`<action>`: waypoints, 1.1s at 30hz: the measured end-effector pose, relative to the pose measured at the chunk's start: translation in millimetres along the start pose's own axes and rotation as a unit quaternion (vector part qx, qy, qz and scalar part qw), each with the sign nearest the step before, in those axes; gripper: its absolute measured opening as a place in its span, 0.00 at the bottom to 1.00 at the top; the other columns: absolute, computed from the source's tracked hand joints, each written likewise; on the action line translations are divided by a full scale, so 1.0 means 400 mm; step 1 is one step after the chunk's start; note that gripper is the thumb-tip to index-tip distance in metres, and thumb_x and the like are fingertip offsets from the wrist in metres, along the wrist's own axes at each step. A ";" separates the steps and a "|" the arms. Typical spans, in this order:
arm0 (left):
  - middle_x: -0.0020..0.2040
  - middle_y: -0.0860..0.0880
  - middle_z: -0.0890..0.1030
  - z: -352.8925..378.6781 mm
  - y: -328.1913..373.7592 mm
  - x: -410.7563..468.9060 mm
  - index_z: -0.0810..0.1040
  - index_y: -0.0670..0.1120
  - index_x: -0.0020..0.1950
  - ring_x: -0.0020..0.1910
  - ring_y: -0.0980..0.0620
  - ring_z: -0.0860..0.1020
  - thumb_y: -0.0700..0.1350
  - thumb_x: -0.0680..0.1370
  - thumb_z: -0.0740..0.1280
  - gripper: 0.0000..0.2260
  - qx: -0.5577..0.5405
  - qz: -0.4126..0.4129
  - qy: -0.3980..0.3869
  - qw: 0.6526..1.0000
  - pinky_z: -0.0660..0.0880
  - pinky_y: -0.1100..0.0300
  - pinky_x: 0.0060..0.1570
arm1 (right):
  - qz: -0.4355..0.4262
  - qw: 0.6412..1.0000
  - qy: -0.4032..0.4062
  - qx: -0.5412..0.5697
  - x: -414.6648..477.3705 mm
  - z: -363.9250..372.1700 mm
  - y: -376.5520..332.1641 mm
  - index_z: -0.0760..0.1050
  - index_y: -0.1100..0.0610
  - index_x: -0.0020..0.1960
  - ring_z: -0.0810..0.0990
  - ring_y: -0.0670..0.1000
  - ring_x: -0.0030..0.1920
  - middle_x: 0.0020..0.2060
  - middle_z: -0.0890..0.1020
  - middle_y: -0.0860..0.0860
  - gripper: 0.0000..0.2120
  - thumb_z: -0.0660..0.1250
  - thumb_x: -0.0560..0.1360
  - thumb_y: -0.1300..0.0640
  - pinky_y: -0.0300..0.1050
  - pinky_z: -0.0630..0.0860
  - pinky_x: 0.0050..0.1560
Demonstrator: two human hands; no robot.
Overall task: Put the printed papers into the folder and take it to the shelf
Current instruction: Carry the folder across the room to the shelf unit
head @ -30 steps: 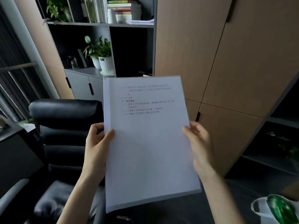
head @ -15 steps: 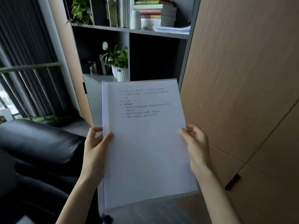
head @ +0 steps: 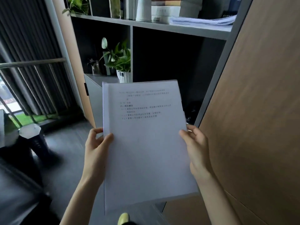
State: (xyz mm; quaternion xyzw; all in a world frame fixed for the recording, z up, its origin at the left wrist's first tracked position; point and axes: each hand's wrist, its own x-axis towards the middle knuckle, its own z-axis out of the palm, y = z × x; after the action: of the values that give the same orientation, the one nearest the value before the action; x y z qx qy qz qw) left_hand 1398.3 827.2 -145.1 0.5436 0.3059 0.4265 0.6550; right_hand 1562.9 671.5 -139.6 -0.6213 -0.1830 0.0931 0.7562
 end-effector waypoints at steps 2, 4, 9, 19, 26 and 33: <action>0.27 0.54 0.82 0.010 -0.019 0.077 0.73 0.51 0.41 0.22 0.58 0.77 0.38 0.75 0.63 0.08 0.001 -0.002 -0.003 1.000 0.75 0.62 0.22 | 0.005 1.000 0.006 0.008 0.056 0.031 0.026 0.78 0.52 0.40 0.79 0.43 0.35 0.31 0.85 0.43 0.09 0.65 0.72 0.65 0.35 0.75 0.37; 0.26 0.53 0.81 0.021 -0.040 0.181 0.74 0.52 0.40 0.22 0.58 0.76 0.38 0.74 0.64 0.08 0.001 -0.003 -0.010 1.000 0.73 0.64 0.21 | -0.002 1.000 0.015 0.010 0.132 0.078 0.058 0.77 0.52 0.40 0.80 0.41 0.35 0.32 0.85 0.42 0.10 0.65 0.72 0.65 0.33 0.76 0.37; 0.24 0.55 0.79 0.045 -0.063 0.450 0.73 0.53 0.38 0.20 0.59 0.74 0.37 0.74 0.63 0.11 0.011 -0.001 -0.031 0.999 0.70 0.68 0.20 | -0.001 0.999 0.042 0.026 0.315 0.222 0.117 0.76 0.54 0.42 0.81 0.39 0.34 0.32 0.85 0.42 0.10 0.63 0.73 0.69 0.31 0.76 0.36; 0.33 0.51 0.82 0.141 -0.122 0.776 0.78 0.40 0.38 0.33 0.53 0.76 0.42 0.72 0.67 0.06 0.041 -0.008 -0.141 0.989 0.75 0.60 0.33 | -0.005 0.995 0.099 -0.019 0.623 0.345 0.261 0.74 0.51 0.45 0.80 0.38 0.36 0.40 0.83 0.49 0.11 0.62 0.75 0.67 0.32 0.75 0.38; 0.35 0.44 0.75 0.250 -0.211 0.810 0.73 0.34 0.38 0.37 0.49 0.71 0.42 0.75 0.65 0.11 0.056 0.008 -0.105 0.993 0.69 0.53 0.38 | 0.013 0.992 0.127 -0.023 0.796 0.353 0.367 0.72 0.54 0.62 0.78 0.46 0.52 0.54 0.78 0.50 0.16 0.64 0.75 0.58 0.40 0.75 0.52; 0.25 0.56 0.61 0.324 -0.293 0.807 0.58 0.47 0.29 0.27 0.58 0.57 0.36 0.76 0.64 0.20 0.087 0.040 -0.036 0.995 0.56 0.59 0.29 | 0.007 0.988 0.155 -0.009 0.889 0.384 0.438 0.70 0.62 0.62 0.76 0.50 0.52 0.54 0.76 0.55 0.16 0.64 0.75 0.66 0.34 0.72 0.50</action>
State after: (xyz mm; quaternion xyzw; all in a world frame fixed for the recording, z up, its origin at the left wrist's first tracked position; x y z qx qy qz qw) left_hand 1681.8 1051.2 -210.3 0.6255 0.2960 0.4043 0.5981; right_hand 1843.2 978.4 -228.1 -0.6360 -0.0601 0.0000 0.7693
